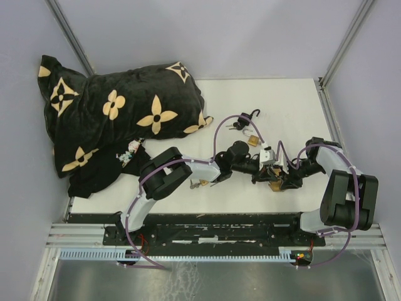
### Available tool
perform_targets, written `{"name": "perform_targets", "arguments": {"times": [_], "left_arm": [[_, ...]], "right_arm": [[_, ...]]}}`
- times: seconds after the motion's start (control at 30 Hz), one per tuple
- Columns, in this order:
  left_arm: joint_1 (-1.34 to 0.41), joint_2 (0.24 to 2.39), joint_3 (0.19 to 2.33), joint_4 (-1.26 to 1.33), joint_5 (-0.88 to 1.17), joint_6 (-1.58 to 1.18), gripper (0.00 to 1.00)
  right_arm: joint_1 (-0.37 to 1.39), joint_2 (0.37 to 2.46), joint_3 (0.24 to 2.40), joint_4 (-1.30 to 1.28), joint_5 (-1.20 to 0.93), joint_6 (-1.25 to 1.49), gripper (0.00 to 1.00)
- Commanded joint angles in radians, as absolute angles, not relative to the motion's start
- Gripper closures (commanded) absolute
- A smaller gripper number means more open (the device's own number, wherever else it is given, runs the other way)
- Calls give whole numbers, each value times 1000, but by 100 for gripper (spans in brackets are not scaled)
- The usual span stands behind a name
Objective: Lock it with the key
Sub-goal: Lock the lock.
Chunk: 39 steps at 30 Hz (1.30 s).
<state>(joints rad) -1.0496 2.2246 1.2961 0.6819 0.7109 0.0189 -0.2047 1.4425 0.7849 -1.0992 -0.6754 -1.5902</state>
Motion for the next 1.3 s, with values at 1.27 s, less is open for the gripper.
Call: {"name": "perform_targets", "arguments": {"times": [1.27], "left_arm": [[-1085,1872,899,753,708,-348,97]], "right_arm": [[-110,1546,1091,-1476,-977,-1689,93]]}}
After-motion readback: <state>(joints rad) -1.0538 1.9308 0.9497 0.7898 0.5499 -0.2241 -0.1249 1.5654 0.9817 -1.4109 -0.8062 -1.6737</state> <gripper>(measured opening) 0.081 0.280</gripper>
